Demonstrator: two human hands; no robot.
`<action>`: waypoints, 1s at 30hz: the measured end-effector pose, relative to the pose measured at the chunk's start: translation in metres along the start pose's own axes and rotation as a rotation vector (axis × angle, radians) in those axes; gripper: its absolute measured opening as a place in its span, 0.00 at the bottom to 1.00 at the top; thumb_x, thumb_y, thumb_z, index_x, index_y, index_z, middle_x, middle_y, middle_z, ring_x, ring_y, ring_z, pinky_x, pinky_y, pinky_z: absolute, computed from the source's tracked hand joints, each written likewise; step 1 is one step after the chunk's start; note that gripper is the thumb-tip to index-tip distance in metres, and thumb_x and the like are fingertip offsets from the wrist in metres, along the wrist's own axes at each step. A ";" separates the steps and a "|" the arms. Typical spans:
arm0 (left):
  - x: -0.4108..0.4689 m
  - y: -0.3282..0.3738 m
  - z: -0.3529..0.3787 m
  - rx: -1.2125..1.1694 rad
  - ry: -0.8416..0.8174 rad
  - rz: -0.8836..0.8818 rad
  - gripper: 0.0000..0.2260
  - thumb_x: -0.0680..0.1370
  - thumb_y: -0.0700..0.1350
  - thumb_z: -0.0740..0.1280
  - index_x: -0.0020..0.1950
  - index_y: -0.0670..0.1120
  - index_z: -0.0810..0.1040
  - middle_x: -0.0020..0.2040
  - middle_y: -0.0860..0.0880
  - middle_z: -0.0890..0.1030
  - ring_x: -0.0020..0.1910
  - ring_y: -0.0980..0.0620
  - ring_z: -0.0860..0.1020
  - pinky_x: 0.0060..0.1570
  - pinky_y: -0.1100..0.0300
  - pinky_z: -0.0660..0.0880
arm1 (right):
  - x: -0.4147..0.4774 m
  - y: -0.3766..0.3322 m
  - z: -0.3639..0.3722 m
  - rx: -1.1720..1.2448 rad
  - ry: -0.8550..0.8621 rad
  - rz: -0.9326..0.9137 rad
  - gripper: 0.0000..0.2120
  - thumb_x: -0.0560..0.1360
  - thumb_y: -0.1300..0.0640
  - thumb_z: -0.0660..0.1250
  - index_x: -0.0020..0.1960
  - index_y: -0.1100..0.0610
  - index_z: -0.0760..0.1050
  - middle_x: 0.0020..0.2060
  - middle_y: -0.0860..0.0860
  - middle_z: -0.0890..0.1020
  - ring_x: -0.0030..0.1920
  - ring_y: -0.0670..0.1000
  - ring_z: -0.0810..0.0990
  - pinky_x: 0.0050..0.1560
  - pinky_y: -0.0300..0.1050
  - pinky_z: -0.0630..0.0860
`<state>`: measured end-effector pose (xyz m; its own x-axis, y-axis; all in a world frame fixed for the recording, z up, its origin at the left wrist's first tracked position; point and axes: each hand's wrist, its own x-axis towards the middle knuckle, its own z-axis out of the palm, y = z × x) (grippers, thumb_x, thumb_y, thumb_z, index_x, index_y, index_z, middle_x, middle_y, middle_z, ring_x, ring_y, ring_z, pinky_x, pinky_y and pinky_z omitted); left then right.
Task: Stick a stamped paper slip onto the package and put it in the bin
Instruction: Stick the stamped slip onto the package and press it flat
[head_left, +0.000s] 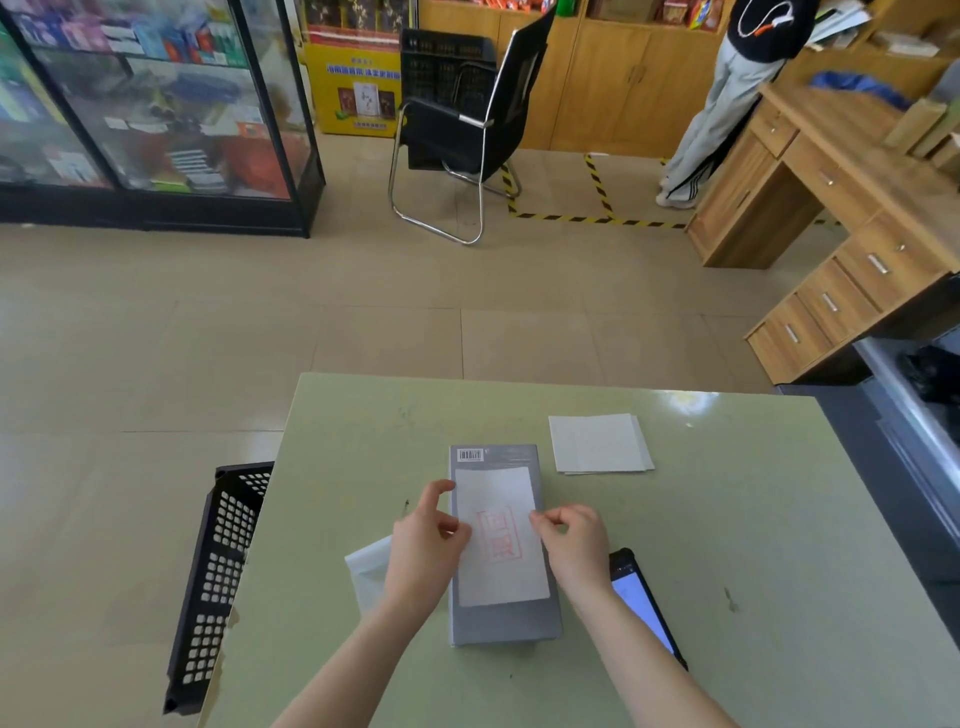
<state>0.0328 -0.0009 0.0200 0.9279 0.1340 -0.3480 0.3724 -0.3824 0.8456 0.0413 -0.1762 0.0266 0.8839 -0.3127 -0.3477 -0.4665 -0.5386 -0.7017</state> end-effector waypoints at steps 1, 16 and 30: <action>0.001 0.001 0.001 0.035 0.000 0.015 0.21 0.72 0.40 0.68 0.62 0.54 0.71 0.36 0.55 0.84 0.39 0.56 0.81 0.45 0.54 0.80 | 0.001 0.001 0.001 -0.011 0.012 -0.009 0.13 0.73 0.54 0.70 0.31 0.52 0.72 0.49 0.56 0.78 0.49 0.51 0.73 0.52 0.43 0.68; 0.013 0.009 0.022 0.366 -0.041 0.122 0.28 0.73 0.42 0.67 0.71 0.50 0.62 0.43 0.45 0.81 0.43 0.43 0.79 0.43 0.49 0.77 | 0.012 0.015 0.016 -0.175 0.095 -0.036 0.11 0.71 0.48 0.72 0.38 0.55 0.78 0.54 0.51 0.76 0.57 0.52 0.74 0.49 0.44 0.70; 0.020 -0.003 0.014 0.484 -0.008 0.046 0.32 0.69 0.52 0.73 0.69 0.54 0.63 0.54 0.50 0.76 0.51 0.48 0.77 0.38 0.58 0.70 | 0.011 0.020 0.018 -0.427 0.179 -0.194 0.12 0.70 0.45 0.71 0.39 0.53 0.75 0.51 0.48 0.77 0.50 0.50 0.75 0.42 0.43 0.72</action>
<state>0.0499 -0.0103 0.0048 0.9422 0.1008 -0.3197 0.2775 -0.7696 0.5750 0.0421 -0.1767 -0.0025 0.9538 -0.2841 -0.0972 -0.2985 -0.8607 -0.4124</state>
